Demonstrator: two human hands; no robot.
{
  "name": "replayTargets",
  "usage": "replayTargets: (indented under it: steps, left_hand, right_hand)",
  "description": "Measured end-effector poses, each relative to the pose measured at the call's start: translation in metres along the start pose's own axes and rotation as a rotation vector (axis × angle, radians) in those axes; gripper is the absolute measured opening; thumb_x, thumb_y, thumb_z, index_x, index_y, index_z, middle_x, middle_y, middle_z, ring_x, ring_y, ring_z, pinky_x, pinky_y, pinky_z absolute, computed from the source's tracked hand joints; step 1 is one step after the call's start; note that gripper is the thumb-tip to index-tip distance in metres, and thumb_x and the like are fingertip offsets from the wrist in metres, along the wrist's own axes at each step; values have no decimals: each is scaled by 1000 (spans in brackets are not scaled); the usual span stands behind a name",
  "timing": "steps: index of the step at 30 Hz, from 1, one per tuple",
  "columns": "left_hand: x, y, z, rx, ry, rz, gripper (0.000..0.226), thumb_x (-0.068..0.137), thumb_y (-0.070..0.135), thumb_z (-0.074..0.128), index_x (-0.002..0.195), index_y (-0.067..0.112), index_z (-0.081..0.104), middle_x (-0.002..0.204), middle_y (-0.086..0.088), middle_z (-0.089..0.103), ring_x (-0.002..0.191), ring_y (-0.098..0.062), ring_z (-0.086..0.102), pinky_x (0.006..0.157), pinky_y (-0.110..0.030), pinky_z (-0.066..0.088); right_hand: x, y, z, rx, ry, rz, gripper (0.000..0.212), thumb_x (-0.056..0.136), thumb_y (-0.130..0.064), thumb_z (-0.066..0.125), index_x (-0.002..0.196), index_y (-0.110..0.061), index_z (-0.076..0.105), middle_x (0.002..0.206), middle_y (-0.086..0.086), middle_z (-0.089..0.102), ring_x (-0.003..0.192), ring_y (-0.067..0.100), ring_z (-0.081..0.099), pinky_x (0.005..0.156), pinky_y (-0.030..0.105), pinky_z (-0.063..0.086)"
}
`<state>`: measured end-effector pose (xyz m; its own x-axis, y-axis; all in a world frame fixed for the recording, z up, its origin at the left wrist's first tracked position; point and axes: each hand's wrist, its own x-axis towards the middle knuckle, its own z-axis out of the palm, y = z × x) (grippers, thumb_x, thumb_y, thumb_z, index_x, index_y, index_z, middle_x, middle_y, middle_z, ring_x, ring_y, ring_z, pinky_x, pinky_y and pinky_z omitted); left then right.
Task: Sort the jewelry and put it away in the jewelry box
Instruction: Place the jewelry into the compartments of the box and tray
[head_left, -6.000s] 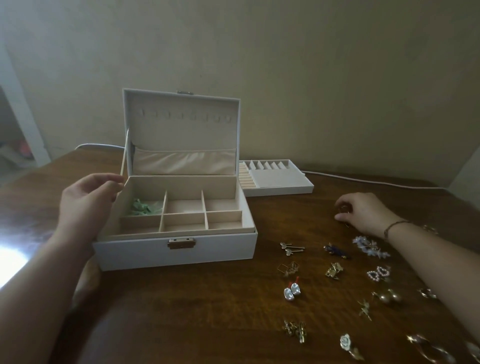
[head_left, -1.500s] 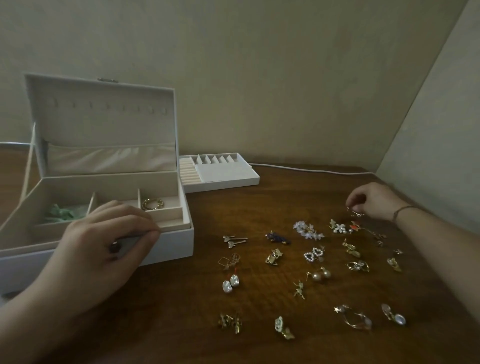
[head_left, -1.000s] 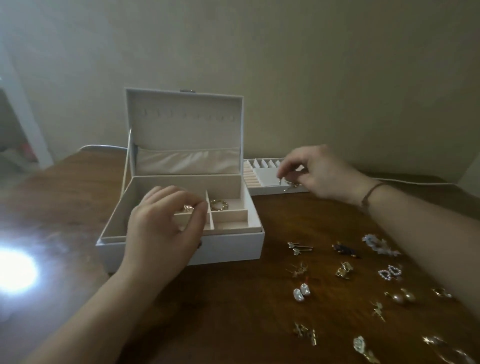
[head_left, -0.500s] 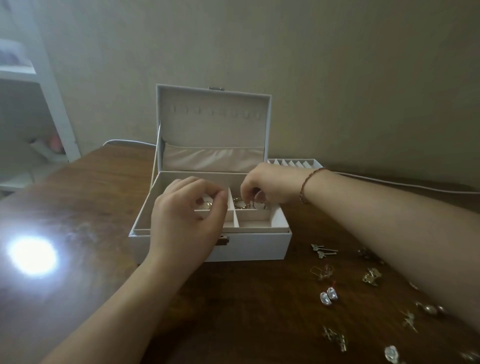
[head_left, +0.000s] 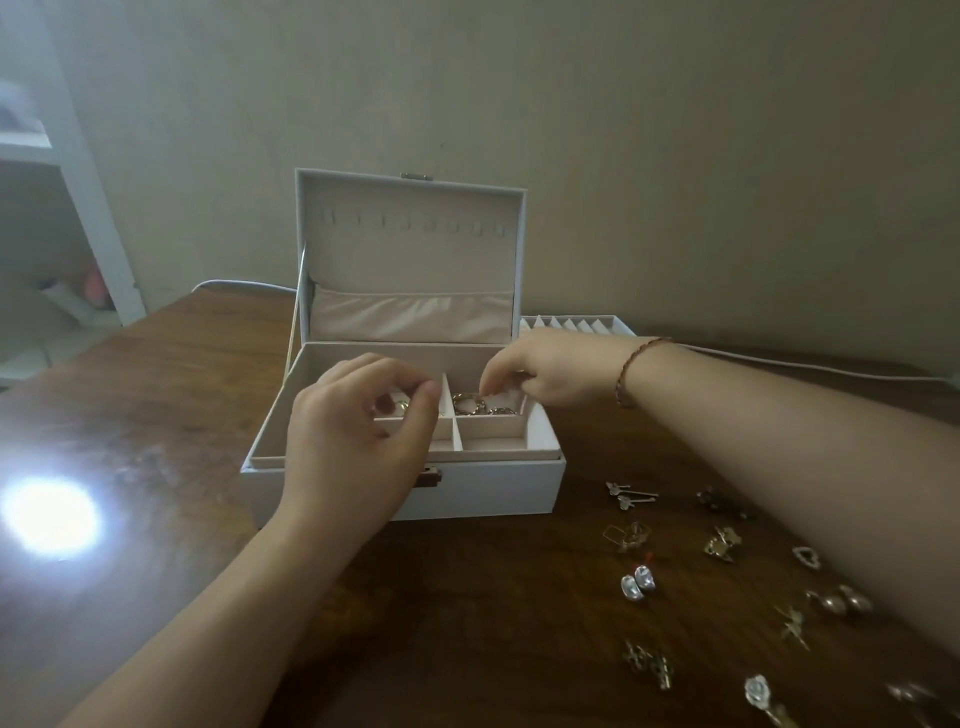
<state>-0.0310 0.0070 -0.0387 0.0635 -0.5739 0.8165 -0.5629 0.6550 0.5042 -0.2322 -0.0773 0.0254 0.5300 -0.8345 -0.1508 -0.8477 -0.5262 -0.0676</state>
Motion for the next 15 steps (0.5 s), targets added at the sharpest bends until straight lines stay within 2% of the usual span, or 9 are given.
replayTargets:
  steps: [3, 6, 8, 10, 12, 15]
  left_hand:
    - [-1, -1, 0, 5, -18, 0, 10, 86, 20, 67, 76, 23, 68, 67, 11, 59, 66, -14, 56, 57, -28, 45]
    - [-2, -1, -2, -4, -33, 9, 9, 86, 19, 66, 79, 25, 67, 69, 12, 60, 67, -11, 56, 57, -18, 41]
    - [-1, -2, -2, 0, -38, 12, 10, 86, 19, 66, 79, 26, 66, 70, 17, 58, 68, -6, 55, 58, -15, 39]
    - [-1, -3, -2, -2, -41, 20, 11, 86, 18, 66, 79, 26, 66, 70, 19, 57, 67, -3, 53, 59, -14, 38]
    - [-2, -3, -2, -5, -48, 28, 12, 86, 18, 67, 79, 27, 65, 69, 18, 57, 66, -4, 53, 59, -14, 39]
    - [-2, -2, -3, -16, -50, 36, 13, 86, 17, 67, 79, 27, 65, 70, 19, 57, 66, -3, 53, 59, -9, 37]
  right_hand:
    - [-5, -1, 2, -45, -58, 8, 43, 99, -12, 37, 129, -31, 60, 129, -11, 58, 124, 9, 46, 106, 27, 31]
    - [-4, -4, 8, -111, -77, 39, 49, 97, -11, 33, 131, -37, 57, 134, -6, 51, 128, 14, 34, 98, 29, 19]
    - [-2, -4, 9, -110, -90, 50, 51, 96, -10, 31, 131, -37, 57, 135, -2, 47, 129, 17, 33, 100, 27, 21]
    - [-2, -4, 9, -99, -106, 47, 49, 97, -10, 32, 130, -34, 59, 134, 0, 48, 127, 20, 41, 108, 35, 33]
    - [-3, -2, 8, -108, -97, 20, 42, 99, -14, 36, 128, -31, 61, 131, -1, 52, 122, 19, 47, 106, 39, 39]
    - [-18, 4, 3, -31, 73, -80, 30, 100, -22, 46, 123, -28, 63, 122, -3, 57, 118, 11, 48, 105, 30, 37]
